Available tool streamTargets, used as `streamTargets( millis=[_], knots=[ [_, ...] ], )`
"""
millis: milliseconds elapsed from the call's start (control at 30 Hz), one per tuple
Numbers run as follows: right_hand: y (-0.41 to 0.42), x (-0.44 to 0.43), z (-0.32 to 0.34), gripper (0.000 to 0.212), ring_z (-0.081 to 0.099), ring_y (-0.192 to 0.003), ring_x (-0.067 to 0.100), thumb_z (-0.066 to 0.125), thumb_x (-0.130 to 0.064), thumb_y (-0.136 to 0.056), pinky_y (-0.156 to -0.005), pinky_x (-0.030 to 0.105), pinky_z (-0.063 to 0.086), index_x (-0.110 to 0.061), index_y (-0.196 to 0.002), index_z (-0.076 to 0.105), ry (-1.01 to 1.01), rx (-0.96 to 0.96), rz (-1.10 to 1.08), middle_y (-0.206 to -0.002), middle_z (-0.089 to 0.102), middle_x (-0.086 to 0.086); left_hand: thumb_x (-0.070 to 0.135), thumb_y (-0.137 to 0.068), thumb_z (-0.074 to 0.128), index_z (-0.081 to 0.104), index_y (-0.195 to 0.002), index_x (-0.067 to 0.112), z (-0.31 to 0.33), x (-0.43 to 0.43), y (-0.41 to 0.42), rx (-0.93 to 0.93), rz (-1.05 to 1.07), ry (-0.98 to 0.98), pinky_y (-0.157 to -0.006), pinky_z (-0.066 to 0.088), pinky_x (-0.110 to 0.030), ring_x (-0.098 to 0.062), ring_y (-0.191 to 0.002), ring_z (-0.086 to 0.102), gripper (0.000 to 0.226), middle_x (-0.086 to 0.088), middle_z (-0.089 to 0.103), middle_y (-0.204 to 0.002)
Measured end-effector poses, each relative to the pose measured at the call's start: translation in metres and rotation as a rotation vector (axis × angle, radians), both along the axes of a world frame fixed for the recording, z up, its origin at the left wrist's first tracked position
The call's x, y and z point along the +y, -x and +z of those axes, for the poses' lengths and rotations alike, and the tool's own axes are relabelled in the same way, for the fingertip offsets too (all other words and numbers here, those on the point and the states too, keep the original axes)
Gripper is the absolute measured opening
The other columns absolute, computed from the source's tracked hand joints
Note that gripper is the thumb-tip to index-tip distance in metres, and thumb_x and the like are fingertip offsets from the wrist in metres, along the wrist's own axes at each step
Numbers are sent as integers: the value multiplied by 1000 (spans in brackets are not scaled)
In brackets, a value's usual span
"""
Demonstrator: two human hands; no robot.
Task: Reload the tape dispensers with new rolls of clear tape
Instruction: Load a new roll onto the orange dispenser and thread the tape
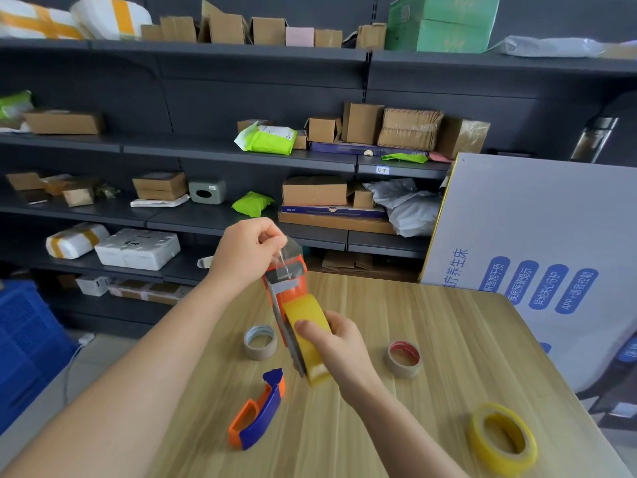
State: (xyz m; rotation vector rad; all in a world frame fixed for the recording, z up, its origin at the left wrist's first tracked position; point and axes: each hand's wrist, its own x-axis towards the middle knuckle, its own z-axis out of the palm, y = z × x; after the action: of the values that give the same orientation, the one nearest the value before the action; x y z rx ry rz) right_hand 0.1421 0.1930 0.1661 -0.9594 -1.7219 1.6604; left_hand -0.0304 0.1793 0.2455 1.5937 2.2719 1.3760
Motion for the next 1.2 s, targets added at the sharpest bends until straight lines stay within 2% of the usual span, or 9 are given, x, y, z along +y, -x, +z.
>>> streamTargets(
  millis=[100, 233, 333, 467, 700, 867, 967, 1067, 1200],
  knots=[
    [2, -1, -8, 41, 71, -79, 35, 69, -35, -70, -70, 46, 59, -6, -99, 61, -31, 0, -1, -87, 68, 18, 11, -92, 57, 60, -71, 16, -4, 2, 9, -262, 62, 4, -63, 56, -41, -22, -63, 64, 21, -7, 65, -70],
    [2, -5, -15, 45, 66, -78, 14, 69, -41, -68, -66, 25, 54, -12, -102, 61, -3, -4, 68, -87, 66, 1, 9, -96, 49, 54, -74, 13, 2, 2, 8, -419, 43, 96, -58, 54, -36, -23, -58, 63, 23, -11, 59, -73],
    [3, -1, -21, 58, 65, -79, 15, 69, -58, -76, -70, 28, 52, -7, -102, 64, 39, -17, -17, -87, 68, 7, 9, -98, 48, 54, -79, 11, 11, -2, 4, -480, -86, 210, -54, 56, -32, -28, -67, 71, 20, -8, 62, -69],
    [-2, 0, -27, 41, 68, -73, 11, 75, -48, -79, -66, 25, 55, -11, -96, 67, 36, 5, -32, -92, 74, 13, 6, -94, 55, 60, -80, 8, 21, -5, 8, -547, -193, 303, -65, 61, -39, -31, -69, 72, 15, -10, 68, -64],
    [-3, -14, -33, 55, 67, -70, 9, 69, -57, -53, -63, 22, 53, -14, -88, 66, 15, 129, -20, -76, 69, -2, 0, -91, 57, 62, -77, 6, 21, 2, 27, -688, -37, 135, -68, 60, -41, -25, -56, 69, 16, -9, 67, -55],
    [2, -6, -31, 65, 64, -70, 15, 59, -60, -74, -64, 27, 52, 1, -93, 67, 19, 134, -68, -80, 68, 14, 0, -91, 55, 62, -77, 6, 18, 3, 36, -732, 46, 32, -55, 59, -32, -20, -48, 66, 17, -5, 64, -48],
    [2, -5, -31, 60, 58, -66, 14, 60, -52, -74, -60, 25, 47, 6, -89, 63, -5, 127, -65, -74, 60, 10, 1, -91, 55, 61, -75, 7, 17, 2, 46, -756, 98, -16, -47, 56, -27, -17, -45, 64, 18, -3, 62, -46],
    [4, -5, -30, 68, 52, -63, 12, 60, -56, -64, -57, 21, 41, 9, -84, 55, -1, 126, -46, -71, 51, 7, 3, -92, 55, 61, -75, 8, 17, 4, 47, -754, 101, -38, -48, 55, -27, -19, -51, 63, 19, -4, 61, -48],
    [5, -3, -34, 68, 58, -61, 4, 63, -61, -76, -57, 15, 46, 7, -86, 62, 55, 89, -82, -68, 55, 0, 5, -92, 58, 63, -79, 8, 22, 6, 43, -682, 22, -2, -56, 57, -33, -20, -57, 65, 14, -7, 64, -61]
  ],
)
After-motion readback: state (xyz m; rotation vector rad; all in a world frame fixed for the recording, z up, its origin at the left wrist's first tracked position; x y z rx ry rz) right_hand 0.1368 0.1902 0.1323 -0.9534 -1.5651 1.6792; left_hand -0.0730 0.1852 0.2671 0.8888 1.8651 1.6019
